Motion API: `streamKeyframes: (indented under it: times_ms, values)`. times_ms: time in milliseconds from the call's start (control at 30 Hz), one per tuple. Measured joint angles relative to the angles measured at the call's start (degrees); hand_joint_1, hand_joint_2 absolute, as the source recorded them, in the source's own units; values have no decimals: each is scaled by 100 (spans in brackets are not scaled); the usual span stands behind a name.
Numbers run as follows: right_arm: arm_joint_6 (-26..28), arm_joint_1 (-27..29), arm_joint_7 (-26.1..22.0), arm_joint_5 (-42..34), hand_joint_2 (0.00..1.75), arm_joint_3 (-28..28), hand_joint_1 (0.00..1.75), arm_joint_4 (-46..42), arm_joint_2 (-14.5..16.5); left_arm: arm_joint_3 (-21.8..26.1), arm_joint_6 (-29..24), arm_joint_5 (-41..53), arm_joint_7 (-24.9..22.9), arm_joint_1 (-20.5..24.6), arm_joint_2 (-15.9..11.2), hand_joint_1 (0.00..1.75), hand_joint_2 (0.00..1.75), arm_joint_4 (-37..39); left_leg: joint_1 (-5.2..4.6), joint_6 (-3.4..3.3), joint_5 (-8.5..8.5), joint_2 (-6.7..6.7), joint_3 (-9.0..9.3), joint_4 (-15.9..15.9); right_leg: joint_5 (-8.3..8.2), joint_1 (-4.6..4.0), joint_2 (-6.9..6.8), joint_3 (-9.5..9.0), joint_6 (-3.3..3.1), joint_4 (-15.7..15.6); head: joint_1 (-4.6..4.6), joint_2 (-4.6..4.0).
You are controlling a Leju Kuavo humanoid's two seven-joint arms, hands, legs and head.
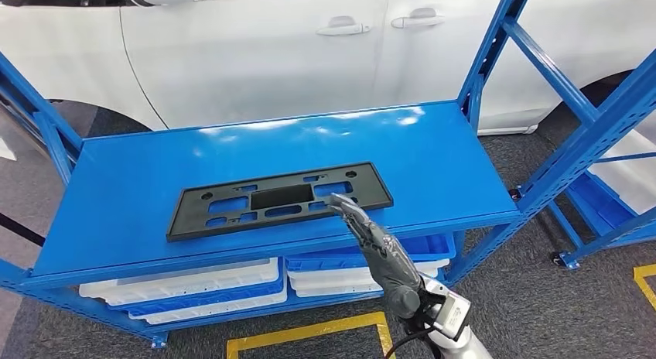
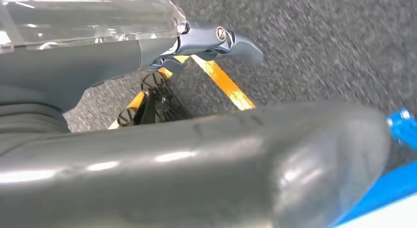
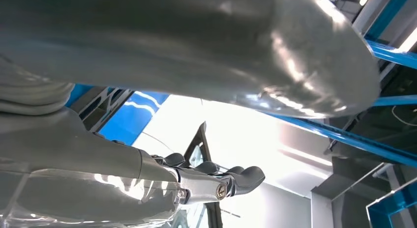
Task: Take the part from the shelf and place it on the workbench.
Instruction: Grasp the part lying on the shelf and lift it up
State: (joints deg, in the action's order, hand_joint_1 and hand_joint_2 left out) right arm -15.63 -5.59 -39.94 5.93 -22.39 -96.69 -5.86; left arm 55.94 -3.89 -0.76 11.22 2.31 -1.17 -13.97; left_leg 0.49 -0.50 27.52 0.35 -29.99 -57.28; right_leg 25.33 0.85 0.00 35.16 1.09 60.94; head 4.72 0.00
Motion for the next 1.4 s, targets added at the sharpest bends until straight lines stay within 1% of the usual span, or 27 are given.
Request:
streamKeyframes:
  times_ms: [33,133,200,233,300,333,367,400,467,500,533,600,667,733,800,833,867,900,967,1033,1100,1167,1200,1233,1333,1367,1400]
  values:
    - [1,-51,0,8,0,-31,0,80,2,1,5,-1,3,5,1,0,0,0,-9,34,28,1,12,-2,-30,-9,-2,-69,-27,-166,0,0]
    - [2,-163,6,35,0,-109,0,272,12,1,29,1,13,19,5,0,0,0,2,135,83,10,41,6,22,-28,11,-114,-137,-245,1,0]
    - [17,-290,20,93,0,-185,0,406,42,1,57,2,23,22,10,0,0,0,22,193,217,10,-21,-213,32,-18,16,-173,-213,-291,1,0]
    - [38,-369,34,143,0,-237,0,494,71,1,68,2,28,24,13,0,0,0,29,215,351,8,-151,-495,41,-12,16,-204,-245,-308,1,0]
    - [129,-519,73,267,0,-367,0,702,141,1,78,3,32,22,15,0,0,0,29,249,636,5,-604,-1281,75,-25,18,-241,-282,-311,1,0]
    - [193,-584,97,341,0,-444,0,805,179,1,71,3,24,19,16,0,0,0,29,259,684,5,-803,-1565,94,-33,22,-260,-291,-309,1,0]
    - [261,-650,117,415,0,-522,0,896,217,1,58,4,10,15,17,0,0,1,29,259,620,5,-918,-1660,115,-40,29,-285,-294,-307,1,0]
    - [333,-720,142,499,0,-600,0,972,260,1,40,4,-4,12,18,0,0,1,29,250,441,5,-917,-1516,139,-46,38,-318,-291,-305,1,0]
    - [481,-877,194,678,0,-765,0,1097,353,1,1,4,-22,12,17,0,0,2,21,198,-65,4,-666,-764,198,-56,54,-396,-270,-304,1,0]
    - [556,-954,225,772,0,-850,0,1150,397,1,-14,4,-24,16,17,0,0,2,7,165,-237,1,-531,-409,226,-69,60,-421,-250,-295,1,0]
    - [627,-1020,254,866,0,-930,0,1198,434,1,-23,9,-26,21,17,0,0,2,-7,135,-325,-3,-445,-182,244,-78,64,-431,-227,-292,1,0]
    - [790,-1118,311,1079,0,-1068,0,1277,496,1,-28,14,-32,28,17,0,0,2,-33,88,-317,-10,-417,-83,257,-89,67,-428,-176,-299,1,0]
    - [1035,-1217,374,1364,0,-1199,0,1344,559,1,-28,13,-34,33,22,0,0,2,-3,31,-327,-8,-403,-47,300,-92,61,-422,-118,-278,1,0]
    - [1275,-1322,429,1617,0,-1339,0,1412,614,1,-28,9,-35,49,29,0,0,2,30,-26,-339,1,-377,1,527,-86,47,-255,-66,87,1,0]
    - [1435,-1374,477,1796,87,-1468,0,1485,645,1,-28,8,-35,65,32,0,0,1,24,-57,-329,4,-373,5,870,-65,35,139,-37,857,1,0]
    - [1507,-1384,505,1883,131,-1526,0,1524,652,2,-28,8,-36,69,33,0,0,1,21,-63,-323,3,-370,4,961,-58,33,328,-28,1189,1,0]
    - [1611,-1395,564,2001,175,-1581,0,1563,655,2,-28,8,-36,70,34,0,0,1,19,-65,-317,0,-364,2,946,-56,32,440,-25,1351,1,0]
    - [1813,-1426,721,2217,175,-1640,0,1612,658,3,-28,8,-36,69,36,0,0,2,18,-61,-310,-4,-354,0,810,-56,32,437,-32,1270,1,0]
    - [2624,-1605,1394,3111,175,-1815,0,1848,699,3,-27,8,-32,73,47,0,0,2,14,-39,-293,-9,-320,-4,350,-62,31,142,-81,548,1,0]
    - [3724,-1888,2206,4555,175,-2052,0,2339,798,5,-18,7,-21,85,62,0,0,2,-9,5,-275,-5,-309,-18,83,-89,28,-150,-137,-131,1,0]
    - [4399,-2104,2617,5619,175,-2239,0,2906,922,13,-4,6,-8,96,69,0,0,2,-18,66,-271,1,-313,-21,71,-118,30,-212,-175,-300,1,0]
    - [4643,-2232,2790,5972,175,-2349,0,3380,1041,25,14,6,-2,105,74,0,0,2,-2,130,-254,0,-313,-40,48,-108,28,-224,-230,-329,1,0]
    - [4715,-2288,2873,6047,175,-2387,0,3578,1093,30,24,6,-1,106,79,0,0,2,7,159,-184,-3,-354,-139,35,-97,19,-236,-261,-349,1,0]
    - [4774,-2345,2967,6126,175,-2419,0,3752,1142,33,33,6,-1,105,84,0,0,2,14,188,-53,-6,-448,-353,23,-81,11,-246,-286,-369,1,0]
    - [4884,-2470,3227,6396,175,-2508,0,4202,1250,48,53,6,-1,96,88,0,0,2,31,255,439,-9,-962,-1435,23,-73,3,-249,-315,-372,1,0]
    - [4894,-2485,3283,6460,175,-2529,0,4327,1277,53,59,6,-1,92,89,0,0,2,34,267,467,-9,-1068,-1633,27,-73,4,-251,-316,-369,1,0]
    - [4896,-2495,3328,6506,175,-2544,0,4432,1305,57,66,6,-1,88,90,0,0,2,37,273,385,-9,-1076,-1621,33,-73,8,-253,-313,-365,1,0]
